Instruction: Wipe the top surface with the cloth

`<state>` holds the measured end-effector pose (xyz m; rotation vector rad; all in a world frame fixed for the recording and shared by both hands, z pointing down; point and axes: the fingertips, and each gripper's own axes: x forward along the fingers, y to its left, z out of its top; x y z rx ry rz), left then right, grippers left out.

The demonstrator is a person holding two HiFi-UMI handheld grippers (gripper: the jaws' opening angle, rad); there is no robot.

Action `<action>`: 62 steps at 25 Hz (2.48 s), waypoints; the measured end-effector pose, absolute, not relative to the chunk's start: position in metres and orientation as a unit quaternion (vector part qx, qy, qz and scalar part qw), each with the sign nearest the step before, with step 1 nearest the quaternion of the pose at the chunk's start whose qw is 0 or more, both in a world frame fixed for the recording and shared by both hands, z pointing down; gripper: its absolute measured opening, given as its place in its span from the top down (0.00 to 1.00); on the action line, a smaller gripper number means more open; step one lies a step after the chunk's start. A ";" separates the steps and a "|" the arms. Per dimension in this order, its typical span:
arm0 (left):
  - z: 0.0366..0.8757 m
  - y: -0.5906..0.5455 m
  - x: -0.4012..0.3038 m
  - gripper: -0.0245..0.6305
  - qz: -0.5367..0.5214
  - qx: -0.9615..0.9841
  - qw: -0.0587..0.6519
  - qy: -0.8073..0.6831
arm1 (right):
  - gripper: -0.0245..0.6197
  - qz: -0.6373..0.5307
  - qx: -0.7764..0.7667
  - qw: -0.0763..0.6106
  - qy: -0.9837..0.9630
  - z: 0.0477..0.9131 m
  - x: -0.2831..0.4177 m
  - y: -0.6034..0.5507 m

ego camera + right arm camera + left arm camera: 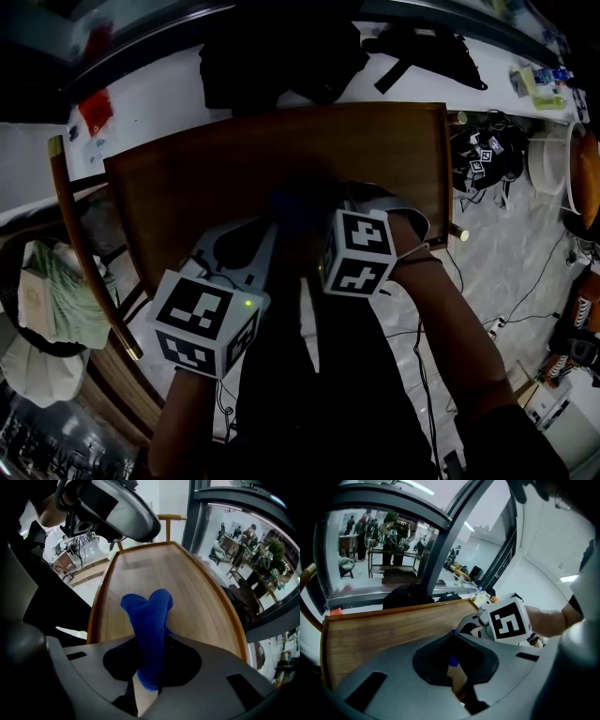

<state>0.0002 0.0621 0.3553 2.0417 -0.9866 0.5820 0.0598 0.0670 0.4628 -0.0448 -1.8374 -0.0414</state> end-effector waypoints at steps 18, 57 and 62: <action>0.361 0.076 0.007 0.95 0.269 0.811 0.383 -0.351 | 0.82 0.076 -0.126 0.630 -0.763 0.460 0.075 0.141; 0.375 -0.032 0.046 0.95 0.246 0.793 0.392 -0.396 | 0.82 -0.024 0.030 0.561 -0.827 0.451 0.080 -0.050; 0.377 -0.011 0.060 0.95 0.255 0.797 0.393 -0.381 | 0.82 0.006 0.010 0.553 -0.833 0.454 0.092 -0.008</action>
